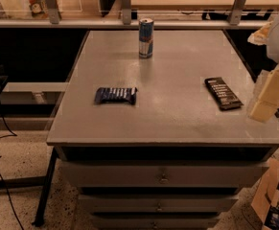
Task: Move rxbar chocolate near redbull can
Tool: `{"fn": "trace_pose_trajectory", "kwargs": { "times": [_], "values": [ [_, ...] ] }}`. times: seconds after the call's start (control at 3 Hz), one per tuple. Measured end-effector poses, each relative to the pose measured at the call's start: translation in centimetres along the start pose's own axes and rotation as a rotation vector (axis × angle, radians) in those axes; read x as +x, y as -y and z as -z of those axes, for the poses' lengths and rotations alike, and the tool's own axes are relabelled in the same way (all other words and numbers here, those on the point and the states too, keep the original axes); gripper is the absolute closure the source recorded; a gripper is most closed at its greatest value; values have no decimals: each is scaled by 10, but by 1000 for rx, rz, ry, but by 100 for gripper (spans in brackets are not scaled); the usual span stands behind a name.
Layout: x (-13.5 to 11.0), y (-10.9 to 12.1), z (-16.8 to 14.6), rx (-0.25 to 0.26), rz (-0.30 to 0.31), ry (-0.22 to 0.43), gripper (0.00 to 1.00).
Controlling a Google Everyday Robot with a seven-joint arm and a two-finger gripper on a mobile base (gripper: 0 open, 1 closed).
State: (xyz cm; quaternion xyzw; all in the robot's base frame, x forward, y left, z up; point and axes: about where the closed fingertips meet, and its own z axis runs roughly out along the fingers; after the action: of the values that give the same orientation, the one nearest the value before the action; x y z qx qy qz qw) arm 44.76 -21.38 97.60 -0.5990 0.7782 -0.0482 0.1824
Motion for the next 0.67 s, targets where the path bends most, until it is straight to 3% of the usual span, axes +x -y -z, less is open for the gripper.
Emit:
{"fn": "trace_pose_trajectory", "kwargs": {
  "times": [0.67],
  "values": [
    [15, 32, -26, 110, -85, 104, 0]
  ]
}}
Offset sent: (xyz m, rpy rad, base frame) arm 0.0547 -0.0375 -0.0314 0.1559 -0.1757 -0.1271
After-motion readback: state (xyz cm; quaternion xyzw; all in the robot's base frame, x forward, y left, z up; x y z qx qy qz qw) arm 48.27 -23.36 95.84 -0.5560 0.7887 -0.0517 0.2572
